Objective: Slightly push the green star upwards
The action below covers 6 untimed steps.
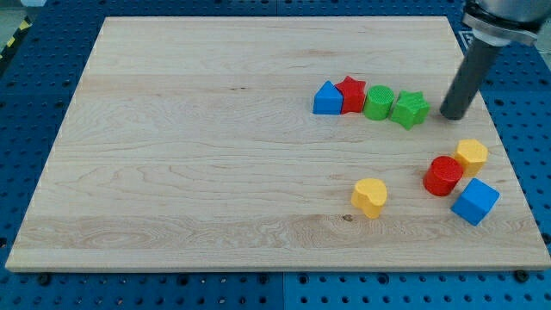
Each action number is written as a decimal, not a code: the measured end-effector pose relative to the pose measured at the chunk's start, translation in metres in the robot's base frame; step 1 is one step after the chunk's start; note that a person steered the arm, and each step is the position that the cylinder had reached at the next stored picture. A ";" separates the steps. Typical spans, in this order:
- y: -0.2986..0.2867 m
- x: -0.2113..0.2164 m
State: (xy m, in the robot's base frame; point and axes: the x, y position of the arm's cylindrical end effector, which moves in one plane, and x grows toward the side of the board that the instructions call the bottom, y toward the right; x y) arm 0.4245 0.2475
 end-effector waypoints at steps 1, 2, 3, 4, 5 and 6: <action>-0.001 0.042; -0.033 0.059; -0.053 0.040; -0.053 0.010; -0.053 0.001; -0.053 0.003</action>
